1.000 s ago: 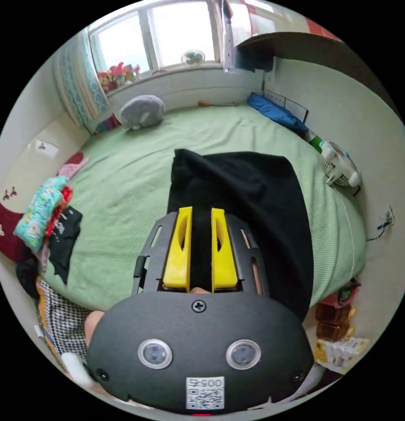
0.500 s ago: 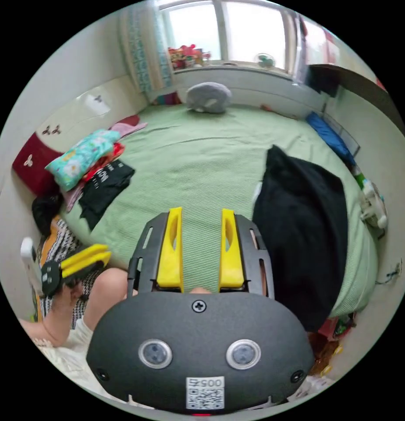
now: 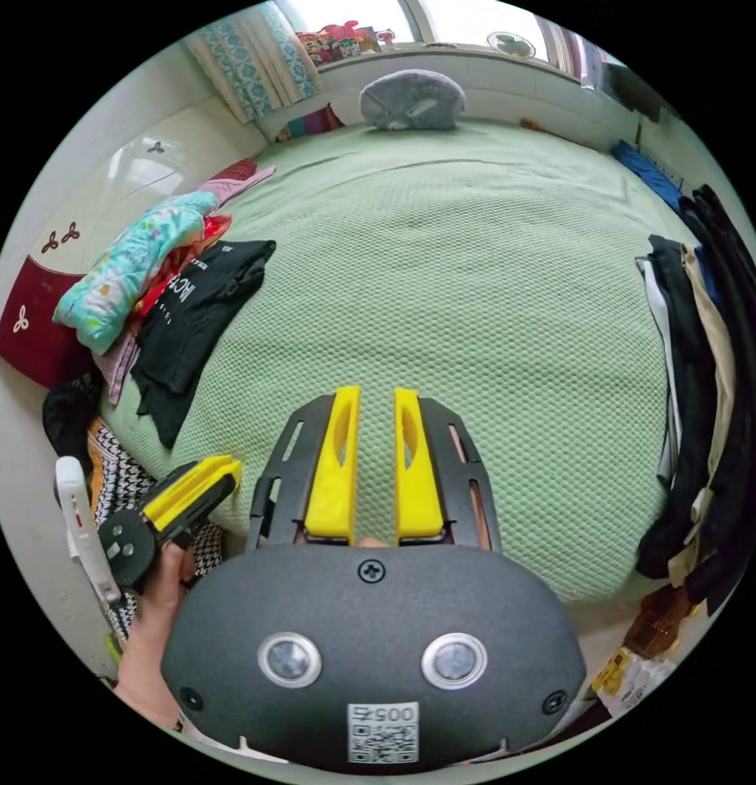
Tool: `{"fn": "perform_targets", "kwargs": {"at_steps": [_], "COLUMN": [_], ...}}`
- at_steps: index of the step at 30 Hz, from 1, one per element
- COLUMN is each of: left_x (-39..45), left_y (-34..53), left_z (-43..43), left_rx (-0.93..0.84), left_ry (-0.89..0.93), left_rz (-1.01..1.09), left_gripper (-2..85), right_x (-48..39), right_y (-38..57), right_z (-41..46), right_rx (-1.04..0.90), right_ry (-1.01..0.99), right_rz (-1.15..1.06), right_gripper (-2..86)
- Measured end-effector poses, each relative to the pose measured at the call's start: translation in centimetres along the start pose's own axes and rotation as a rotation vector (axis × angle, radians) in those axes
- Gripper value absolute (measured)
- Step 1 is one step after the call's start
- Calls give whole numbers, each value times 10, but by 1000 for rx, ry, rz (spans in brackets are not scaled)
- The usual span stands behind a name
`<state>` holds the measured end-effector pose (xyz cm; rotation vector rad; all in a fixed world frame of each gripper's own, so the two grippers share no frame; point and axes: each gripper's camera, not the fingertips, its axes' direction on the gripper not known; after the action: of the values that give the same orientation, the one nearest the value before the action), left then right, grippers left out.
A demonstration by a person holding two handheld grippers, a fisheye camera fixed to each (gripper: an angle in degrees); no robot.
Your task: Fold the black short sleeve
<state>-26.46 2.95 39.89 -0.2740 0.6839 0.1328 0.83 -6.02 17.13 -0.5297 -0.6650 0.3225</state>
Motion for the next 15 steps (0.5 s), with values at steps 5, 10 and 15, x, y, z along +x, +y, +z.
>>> {"fn": "perform_targets", "kwargs": {"at_steps": [5, 10, 15], "left_x": [-14, -36, -59], "left_y": [-9, -13, -17], "left_z": [10, 16, 20], "left_rx": [-42, -42, -58], "left_ry": [1, 41, 83], "left_rz": [16, 15, 24], "left_gripper": [54, 53, 51], "right_x": [-25, -55, -77], "right_y": [11, 21, 26], "right_z": [42, 63, 76], "right_rx": [-13, 17, 10], "right_ry": [27, 102, 118], "right_rz": [-7, -102, -163], "right_gripper": [52, 44, 35]}}
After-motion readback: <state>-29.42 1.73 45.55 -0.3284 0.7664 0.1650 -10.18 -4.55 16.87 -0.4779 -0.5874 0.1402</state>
